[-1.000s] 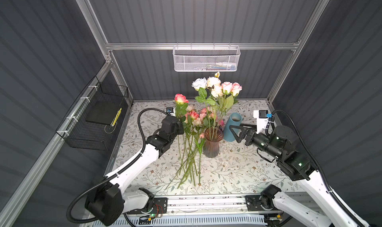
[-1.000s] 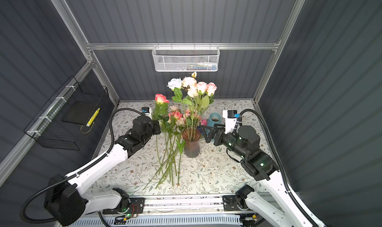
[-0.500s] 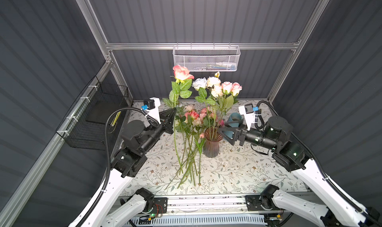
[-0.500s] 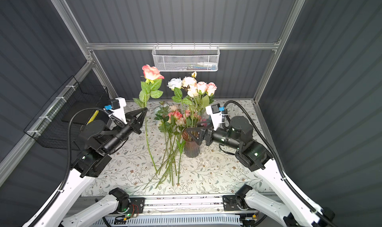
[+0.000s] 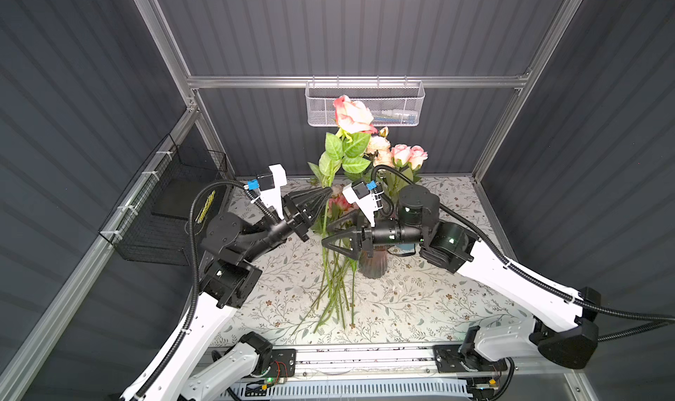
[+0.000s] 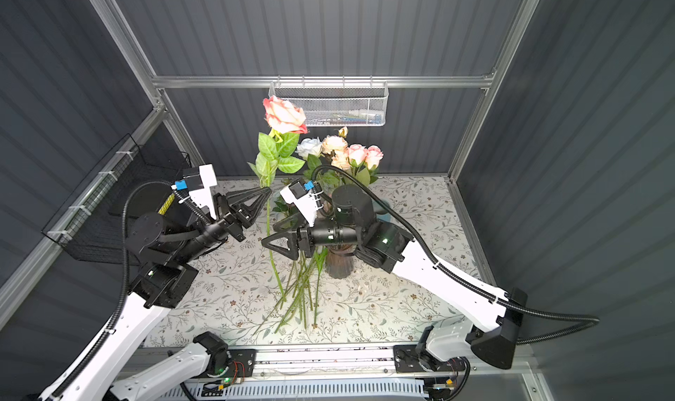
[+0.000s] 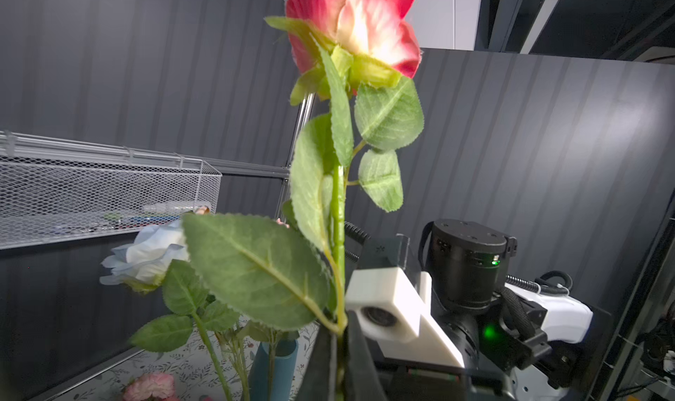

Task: Arrange flowers in a vase
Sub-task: Place the flower in the vase.

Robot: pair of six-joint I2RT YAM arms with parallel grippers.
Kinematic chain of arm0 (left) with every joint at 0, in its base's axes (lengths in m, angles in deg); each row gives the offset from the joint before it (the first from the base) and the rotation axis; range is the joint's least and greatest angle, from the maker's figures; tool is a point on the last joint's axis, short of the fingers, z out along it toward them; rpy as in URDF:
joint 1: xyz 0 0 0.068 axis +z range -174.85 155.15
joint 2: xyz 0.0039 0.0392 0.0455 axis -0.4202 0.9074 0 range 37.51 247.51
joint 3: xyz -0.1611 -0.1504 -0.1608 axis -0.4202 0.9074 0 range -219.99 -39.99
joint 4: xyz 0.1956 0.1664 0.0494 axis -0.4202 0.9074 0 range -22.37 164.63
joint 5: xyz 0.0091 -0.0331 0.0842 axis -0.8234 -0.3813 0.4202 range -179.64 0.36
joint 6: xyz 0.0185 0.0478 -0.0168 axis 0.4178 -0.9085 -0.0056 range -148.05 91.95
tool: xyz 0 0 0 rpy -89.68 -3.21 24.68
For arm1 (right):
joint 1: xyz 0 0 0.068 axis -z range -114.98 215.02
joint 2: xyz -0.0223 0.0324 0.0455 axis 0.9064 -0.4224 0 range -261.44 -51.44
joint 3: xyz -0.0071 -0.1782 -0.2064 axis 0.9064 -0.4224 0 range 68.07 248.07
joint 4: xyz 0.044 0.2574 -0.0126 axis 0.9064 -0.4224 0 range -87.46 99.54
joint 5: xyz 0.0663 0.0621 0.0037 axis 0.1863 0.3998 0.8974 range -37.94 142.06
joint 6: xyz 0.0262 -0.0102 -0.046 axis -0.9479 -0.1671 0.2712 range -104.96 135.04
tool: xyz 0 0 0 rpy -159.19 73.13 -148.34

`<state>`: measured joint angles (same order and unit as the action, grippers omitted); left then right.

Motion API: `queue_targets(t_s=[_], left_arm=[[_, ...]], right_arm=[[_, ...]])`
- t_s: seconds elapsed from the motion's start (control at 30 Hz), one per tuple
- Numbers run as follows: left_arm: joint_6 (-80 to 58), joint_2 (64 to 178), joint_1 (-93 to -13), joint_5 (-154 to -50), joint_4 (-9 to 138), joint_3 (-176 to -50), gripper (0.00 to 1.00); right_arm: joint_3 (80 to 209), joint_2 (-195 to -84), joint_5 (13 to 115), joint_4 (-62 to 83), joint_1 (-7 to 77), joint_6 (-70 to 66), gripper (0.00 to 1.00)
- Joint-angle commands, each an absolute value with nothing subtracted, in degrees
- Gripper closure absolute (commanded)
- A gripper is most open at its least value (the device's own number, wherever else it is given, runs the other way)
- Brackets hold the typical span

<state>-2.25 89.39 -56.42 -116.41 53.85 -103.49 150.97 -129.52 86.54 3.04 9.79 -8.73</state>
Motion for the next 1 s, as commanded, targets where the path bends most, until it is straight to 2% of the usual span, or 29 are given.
queue_targets(t_s=[0.0, 0.07, 0.23, 0.27, 0.3, 0.33, 0.4, 0.43, 0.57, 0.73, 0.83, 0.97], left_arm=[[1.66, 89.39, -56.40, -120.98, 47.36, -102.68, 1.00], [2.61, 89.71, -56.40, -121.41, 46.37, -102.36, 1.00], [3.70, 90.18, -56.40, -121.36, 46.27, -102.55, 1.00], [3.99, 90.45, -56.40, -121.53, 46.40, -102.63, 1.00], [4.23, 90.55, -56.39, -121.50, 46.30, -102.66, 0.93], [4.38, 90.40, -56.40, -121.14, 46.29, -102.52, 0.68], [4.09, 89.24, -56.40, -118.69, 46.77, -101.68, 0.29], [3.21, 88.41, -56.39, -117.35, 47.42, -101.27, 0.01], [-1.16, 85.33, -56.40, -112.59, 53.28, -101.51, 0.00], [-6.00, 80.85, -56.38, -101.73, 61.10, -98.85, 0.00], [-6.52, 79.24, -56.40, -98.18, 62.78, -95.96, 0.00], [-6.43, 79.41, -56.40, -96.60, 65.47, -94.18, 0.00]], right_arm=[[152.52, -128.77, 87.83, 7.67, 9.45, -8.85, 0.40], [152.37, -128.91, 86.99, 8.27, 9.47, -9.04, 0.53], [151.59, -128.21, 85.49, 8.66, 9.47, -8.69, 0.94], [151.41, -128.07, 85.13, 8.66, 9.47, -8.58, 1.00], [151.06, -127.62, 84.51, 8.79, 9.47, -8.46, 1.00], [150.56, -126.96, 83.82, 9.00, 9.51, -8.46, 1.00], [148.84, -124.84, 81.52, 9.32, 9.63, -7.77, 1.00], [147.60, -123.10, 79.88, 9.20, 9.77, -7.20, 1.00], [143.36, -115.68, 70.85, 6.21, 11.08, -3.24, 1.00], [140.31, -105.26, 52.98, 1.05, 11.92, 4.97, 1.00], [138.66, -102.44, 44.70, 2.26, 12.52, 9.42, 1.00], [138.16, -103.18, 40.47, 5.92, 14.80, 13.80, 1.00]])
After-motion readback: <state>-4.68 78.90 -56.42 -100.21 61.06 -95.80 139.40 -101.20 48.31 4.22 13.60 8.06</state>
